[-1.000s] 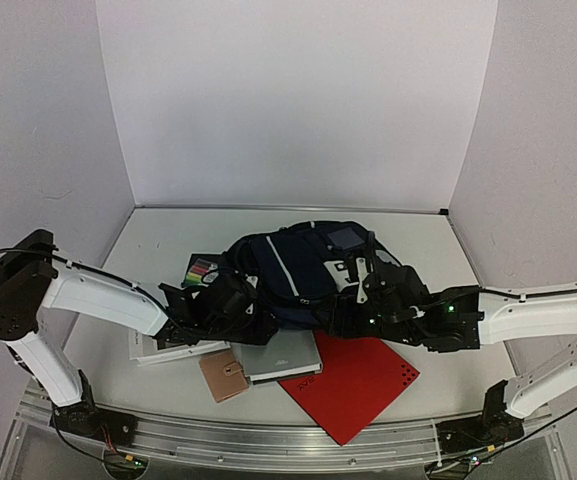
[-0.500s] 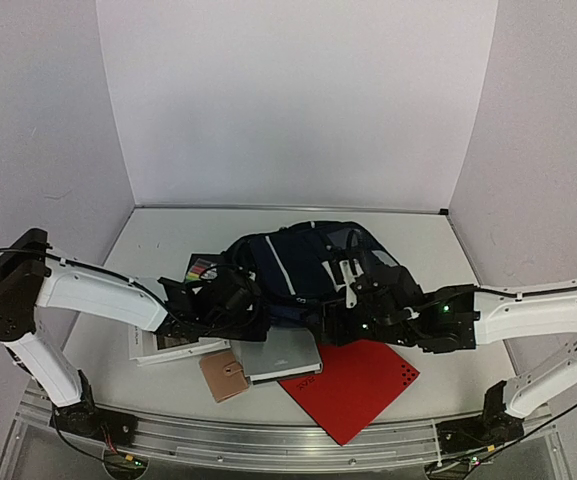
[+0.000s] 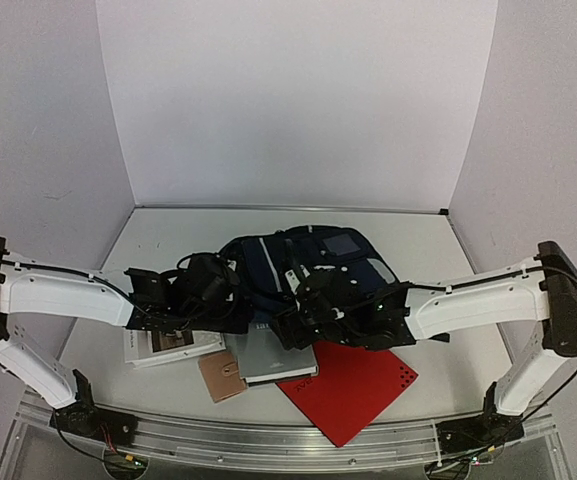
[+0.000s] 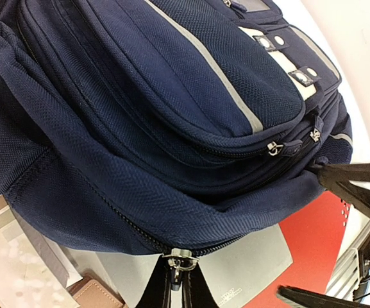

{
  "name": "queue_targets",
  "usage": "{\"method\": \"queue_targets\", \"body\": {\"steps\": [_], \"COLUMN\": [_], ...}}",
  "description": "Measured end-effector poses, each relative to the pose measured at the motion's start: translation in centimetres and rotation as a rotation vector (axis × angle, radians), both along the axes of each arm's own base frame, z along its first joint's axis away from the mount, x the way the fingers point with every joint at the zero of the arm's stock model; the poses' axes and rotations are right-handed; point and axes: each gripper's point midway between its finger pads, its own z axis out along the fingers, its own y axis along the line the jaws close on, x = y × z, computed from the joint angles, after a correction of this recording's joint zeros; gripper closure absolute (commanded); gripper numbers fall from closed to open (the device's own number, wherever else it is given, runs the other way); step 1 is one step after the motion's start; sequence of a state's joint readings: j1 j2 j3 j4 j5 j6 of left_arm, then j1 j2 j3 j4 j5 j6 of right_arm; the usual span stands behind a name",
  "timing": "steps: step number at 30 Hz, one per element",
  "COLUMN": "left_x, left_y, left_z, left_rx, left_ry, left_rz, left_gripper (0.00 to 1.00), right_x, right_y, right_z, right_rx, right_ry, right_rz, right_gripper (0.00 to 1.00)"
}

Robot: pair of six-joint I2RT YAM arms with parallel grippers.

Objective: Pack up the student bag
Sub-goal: Unzip the student bag at the center of the board.

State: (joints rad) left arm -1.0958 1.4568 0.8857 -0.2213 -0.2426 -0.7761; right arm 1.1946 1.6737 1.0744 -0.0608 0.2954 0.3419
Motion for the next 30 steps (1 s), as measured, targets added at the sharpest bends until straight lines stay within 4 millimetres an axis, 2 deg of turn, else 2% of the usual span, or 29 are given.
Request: {"method": "queue_targets", "body": {"steps": [5, 8, 11, 15, 18, 23, 30], "left_x": [-0.2, -0.3, -0.2, -0.1, 0.2, 1.9, 4.1], "left_y": [0.4, 0.5, 0.6, 1.1, 1.5, 2.9, 4.3], "left_z": [-0.1, 0.1, 0.5, 0.3, 0.2, 0.4, 2.1], "left_rx": [0.022, 0.022, 0.014, 0.034, 0.041, 0.019, -0.049], "left_ry": [0.003, 0.001, -0.005, -0.008, -0.004, 0.029, 0.069], "left_rz": [-0.009, -0.008, -0.008, 0.004, 0.025, 0.089, 0.098], "left_gripper": [1.00, 1.00, 1.00, 1.00, 1.00, 1.00, 1.00], "right_x": [1.1, 1.6, 2.1, 2.7, 2.9, 2.3, 0.8], "right_y": [1.4, 2.0, 2.2, 2.2, 2.4, 2.1, -0.2], "right_z": [-0.9, -1.4, -1.7, -2.0, -1.7, -2.1, -0.7], "right_rx": [-0.053, -0.082, -0.113, -0.149, -0.144, -0.131, -0.046], "right_ry": [-0.044, -0.067, -0.091, -0.131, -0.148, -0.160, -0.144], "right_rz": [0.010, 0.016, 0.015, 0.009, 0.013, 0.031, 0.036], "right_gripper": [0.18, 0.23, 0.43, 0.83, 0.99, 1.00, 1.00]}}
